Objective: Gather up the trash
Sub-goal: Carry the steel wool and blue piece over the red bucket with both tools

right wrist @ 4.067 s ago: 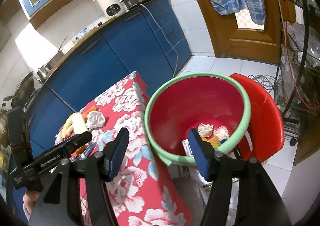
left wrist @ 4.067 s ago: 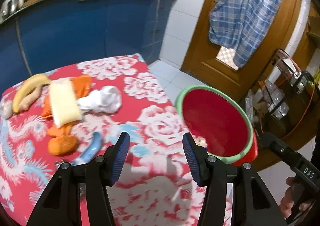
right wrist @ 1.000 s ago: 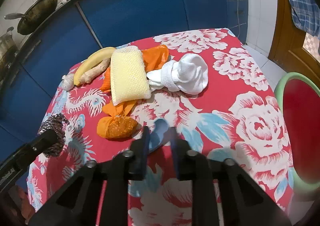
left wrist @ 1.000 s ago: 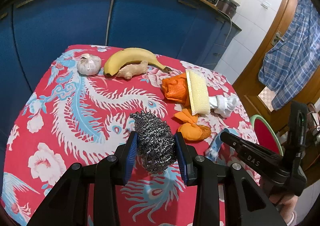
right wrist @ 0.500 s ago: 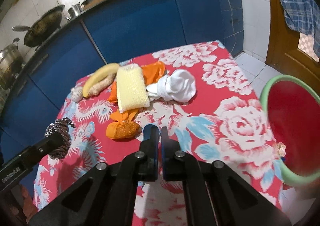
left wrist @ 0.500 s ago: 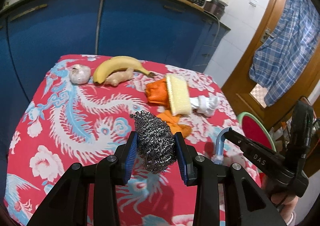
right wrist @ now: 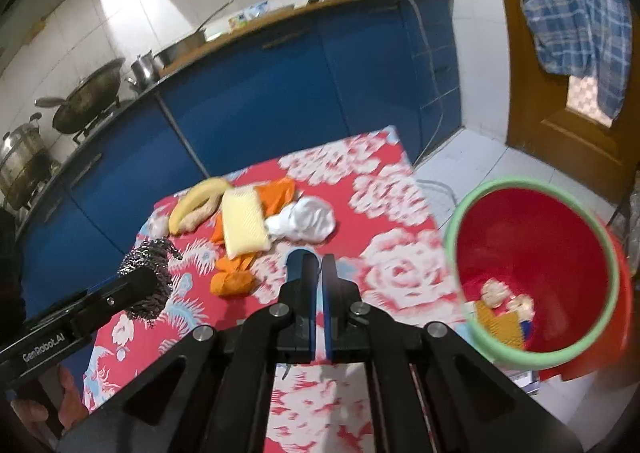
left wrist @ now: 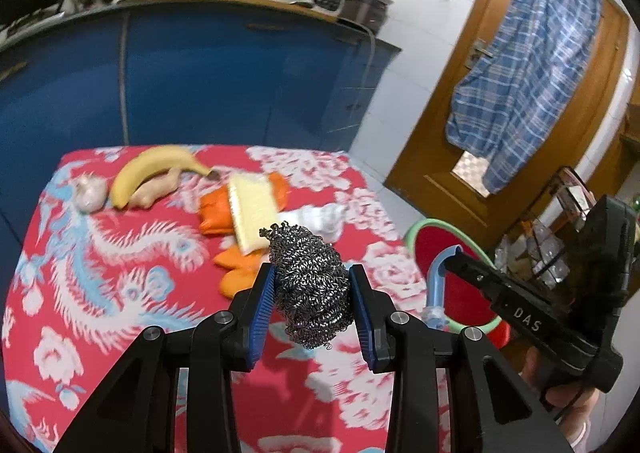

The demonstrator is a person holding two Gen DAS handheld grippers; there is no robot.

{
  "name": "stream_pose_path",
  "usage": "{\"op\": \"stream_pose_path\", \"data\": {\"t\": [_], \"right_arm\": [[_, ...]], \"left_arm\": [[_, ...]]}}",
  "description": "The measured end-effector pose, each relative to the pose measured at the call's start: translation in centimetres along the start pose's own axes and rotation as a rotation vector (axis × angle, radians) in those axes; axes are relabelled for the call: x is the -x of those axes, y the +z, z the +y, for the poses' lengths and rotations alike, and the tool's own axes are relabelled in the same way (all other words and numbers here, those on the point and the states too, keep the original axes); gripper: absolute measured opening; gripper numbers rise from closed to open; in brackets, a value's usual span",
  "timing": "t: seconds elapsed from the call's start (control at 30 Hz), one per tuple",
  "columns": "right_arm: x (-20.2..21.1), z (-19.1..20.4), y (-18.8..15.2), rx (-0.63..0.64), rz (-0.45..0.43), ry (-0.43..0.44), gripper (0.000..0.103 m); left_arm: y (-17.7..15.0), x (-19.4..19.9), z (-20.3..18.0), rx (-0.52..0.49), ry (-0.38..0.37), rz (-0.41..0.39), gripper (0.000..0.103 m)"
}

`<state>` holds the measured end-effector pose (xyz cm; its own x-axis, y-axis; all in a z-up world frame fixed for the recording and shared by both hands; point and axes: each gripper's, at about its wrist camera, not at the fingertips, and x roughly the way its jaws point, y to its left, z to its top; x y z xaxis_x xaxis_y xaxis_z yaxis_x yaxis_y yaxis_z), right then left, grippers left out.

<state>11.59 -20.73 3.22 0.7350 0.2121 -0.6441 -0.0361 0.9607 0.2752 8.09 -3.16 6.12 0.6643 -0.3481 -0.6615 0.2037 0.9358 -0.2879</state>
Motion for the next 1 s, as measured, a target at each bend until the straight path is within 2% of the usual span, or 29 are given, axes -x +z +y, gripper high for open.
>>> {"op": "stream_pose_path", "data": {"t": [0.37, 0.57, 0.8, 1.0], "right_arm": [[5.9, -4.6, 3.1, -0.03, -0.115, -0.102, 0.004], [7.7, -8.0, 4.1, -0.057, -0.142, -0.159, 0.004], [8.3, -12.1, 4.4, -0.105, -0.147, -0.193, 0.004], [7.5, -16.0, 3.4, -0.161, -0.123, -0.218, 0.004]], "left_arm": [[1.9, 0.2, -6.9, -0.151, -0.053, -0.01, 0.038], [3.0, -0.6, -10.3, -0.207, -0.082, 0.003, 0.038], [3.2, -3.0, -14.5, -0.282, -0.108, 0.021, 0.038], [1.8, -6.7, -17.1, -0.289, -0.147, 0.077, 0.038]]}}
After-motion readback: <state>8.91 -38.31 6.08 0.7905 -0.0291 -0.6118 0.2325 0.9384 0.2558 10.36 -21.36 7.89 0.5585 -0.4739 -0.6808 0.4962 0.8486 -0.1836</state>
